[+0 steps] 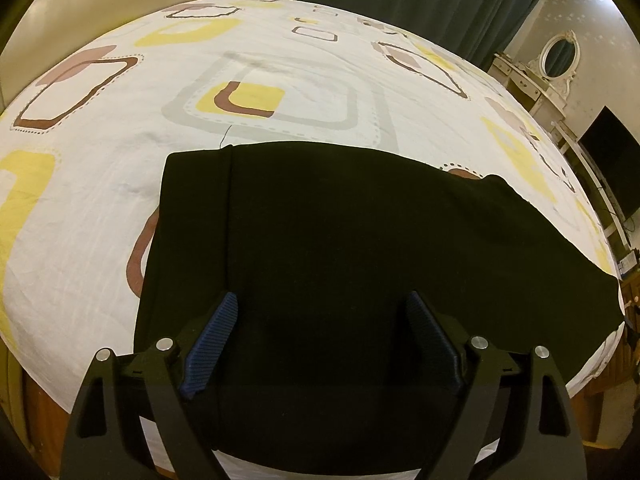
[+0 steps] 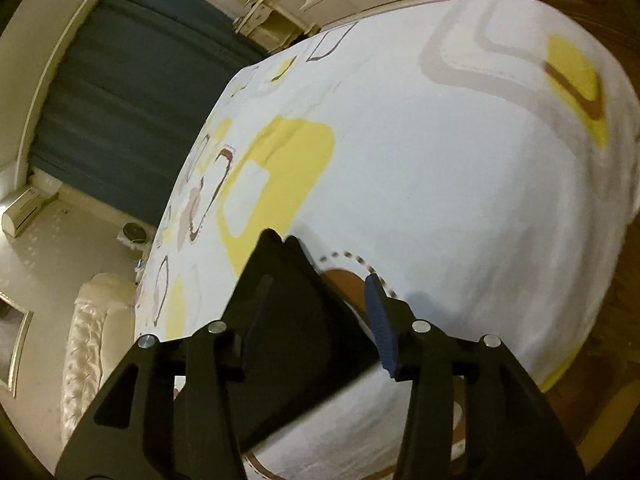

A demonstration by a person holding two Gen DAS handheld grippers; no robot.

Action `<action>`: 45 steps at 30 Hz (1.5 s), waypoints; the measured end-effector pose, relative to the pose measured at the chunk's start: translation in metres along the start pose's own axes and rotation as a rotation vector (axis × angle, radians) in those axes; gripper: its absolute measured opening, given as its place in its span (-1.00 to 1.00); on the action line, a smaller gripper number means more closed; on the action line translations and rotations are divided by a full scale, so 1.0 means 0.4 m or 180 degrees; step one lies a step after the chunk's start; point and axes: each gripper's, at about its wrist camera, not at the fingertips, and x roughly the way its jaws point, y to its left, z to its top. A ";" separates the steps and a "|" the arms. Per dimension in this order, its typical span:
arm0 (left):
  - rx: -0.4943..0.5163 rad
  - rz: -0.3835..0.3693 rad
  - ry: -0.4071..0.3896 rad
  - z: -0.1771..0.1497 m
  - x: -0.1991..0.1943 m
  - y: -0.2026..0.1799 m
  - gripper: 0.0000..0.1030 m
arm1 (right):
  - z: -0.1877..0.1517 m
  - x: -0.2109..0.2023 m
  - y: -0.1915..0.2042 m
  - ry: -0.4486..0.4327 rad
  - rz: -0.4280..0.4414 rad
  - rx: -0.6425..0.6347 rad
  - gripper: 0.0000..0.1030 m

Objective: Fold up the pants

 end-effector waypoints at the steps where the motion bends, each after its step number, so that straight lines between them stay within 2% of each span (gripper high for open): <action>1: 0.0002 0.0002 -0.0004 0.000 0.000 0.000 0.66 | 0.005 0.012 -0.001 0.0034 -0.0045 -0.0005 -0.03; 6: 0.0025 0.0021 -0.0031 -0.005 0.000 -0.005 0.67 | 0.010 0.075 -0.001 0.0369 -0.0201 -0.0123 -0.03; 11: 0.0015 0.0007 -0.0029 -0.005 0.000 -0.003 0.67 | -0.019 0.127 0.055 0.0830 -0.0269 -0.0521 -0.04; 13: 0.0017 -0.0003 -0.0029 -0.005 0.000 -0.002 0.67 | -0.039 0.142 0.084 0.1018 -0.0371 -0.0711 -0.59; 14: 0.0015 -0.0003 -0.0031 -0.006 0.000 -0.003 0.67 | -0.051 0.146 0.100 0.1027 -0.0455 -0.0801 -0.66; 16: 0.0008 0.0004 -0.0023 -0.005 0.000 -0.003 0.67 | -0.064 0.138 0.129 0.0936 -0.0617 -0.0936 -0.69; 18: -0.0025 -0.0006 -0.0003 -0.002 -0.004 -0.001 0.67 | -0.066 0.116 0.144 0.0818 -0.0633 -0.0934 -0.71; 24: -0.0153 -0.0013 0.0095 0.009 -0.032 0.007 0.67 | -0.067 0.001 0.248 0.0526 -0.0330 -0.0962 -0.72; 30: -0.0035 0.0196 0.0004 0.004 -0.090 -0.009 0.67 | -0.095 -0.073 0.430 0.0379 -0.0024 -0.1210 -0.72; 38: 0.0191 0.0317 -0.0020 -0.020 -0.146 -0.031 0.67 | -0.215 -0.138 0.704 0.0352 0.0325 -0.1731 -0.72; 45: 0.0239 0.0322 -0.0129 -0.019 -0.164 -0.040 0.67 | -0.341 -0.128 0.851 0.0431 0.0485 -0.2028 -0.71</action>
